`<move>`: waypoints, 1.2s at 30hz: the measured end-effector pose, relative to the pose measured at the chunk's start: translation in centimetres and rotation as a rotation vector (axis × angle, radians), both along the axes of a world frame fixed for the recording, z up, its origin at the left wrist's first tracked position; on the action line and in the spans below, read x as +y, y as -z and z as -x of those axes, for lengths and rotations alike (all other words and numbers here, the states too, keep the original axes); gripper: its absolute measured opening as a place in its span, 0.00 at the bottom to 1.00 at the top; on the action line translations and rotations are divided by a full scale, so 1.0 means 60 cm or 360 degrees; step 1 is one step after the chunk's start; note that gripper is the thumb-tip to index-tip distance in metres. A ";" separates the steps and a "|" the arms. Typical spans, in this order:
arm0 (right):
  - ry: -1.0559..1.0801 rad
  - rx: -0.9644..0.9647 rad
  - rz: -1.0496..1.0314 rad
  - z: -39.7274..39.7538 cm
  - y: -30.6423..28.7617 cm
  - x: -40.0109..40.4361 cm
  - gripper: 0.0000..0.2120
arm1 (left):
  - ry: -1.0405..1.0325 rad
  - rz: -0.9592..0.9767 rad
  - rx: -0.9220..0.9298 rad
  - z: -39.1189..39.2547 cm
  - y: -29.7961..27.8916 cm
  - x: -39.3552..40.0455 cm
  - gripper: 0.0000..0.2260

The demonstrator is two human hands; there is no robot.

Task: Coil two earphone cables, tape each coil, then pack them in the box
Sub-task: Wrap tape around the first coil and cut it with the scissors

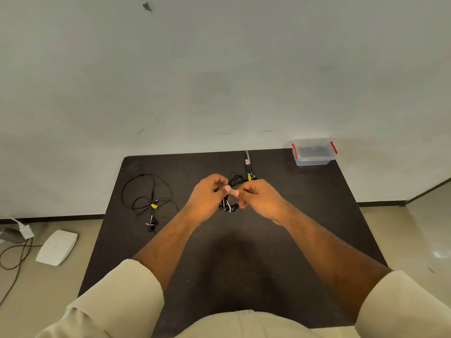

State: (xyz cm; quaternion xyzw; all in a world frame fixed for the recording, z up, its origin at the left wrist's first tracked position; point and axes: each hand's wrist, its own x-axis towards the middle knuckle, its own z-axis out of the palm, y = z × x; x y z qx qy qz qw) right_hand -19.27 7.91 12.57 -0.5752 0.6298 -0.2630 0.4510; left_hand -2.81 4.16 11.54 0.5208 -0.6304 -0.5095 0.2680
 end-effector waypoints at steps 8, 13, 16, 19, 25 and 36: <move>0.0043 0.0257 0.0153 -0.008 0.012 -0.002 0.14 | -0.0176 0.0028 0.0033 0.014 0.022 0.000 0.10; 0.0028 0.0383 0.0193 -0.003 0.013 -0.006 0.19 | -0.0064 0.0183 -0.0171 0.017 0.026 -0.002 0.09; 0.0033 0.0424 0.0179 0.008 0.015 -0.014 0.18 | -0.0034 0.0108 -0.0021 0.022 0.031 0.006 0.09; -0.0019 0.0521 0.0196 0.019 0.017 -0.021 0.19 | -0.0086 -0.0128 0.0217 0.026 0.037 0.013 0.09; -0.0055 0.0754 0.0227 0.028 0.023 -0.036 0.20 | -0.0148 -0.0366 0.0537 0.043 0.043 0.011 0.09; -0.0071 0.0634 0.0046 0.079 0.045 -0.058 0.15 | -0.0185 -0.0202 0.0219 0.065 0.064 -0.008 0.10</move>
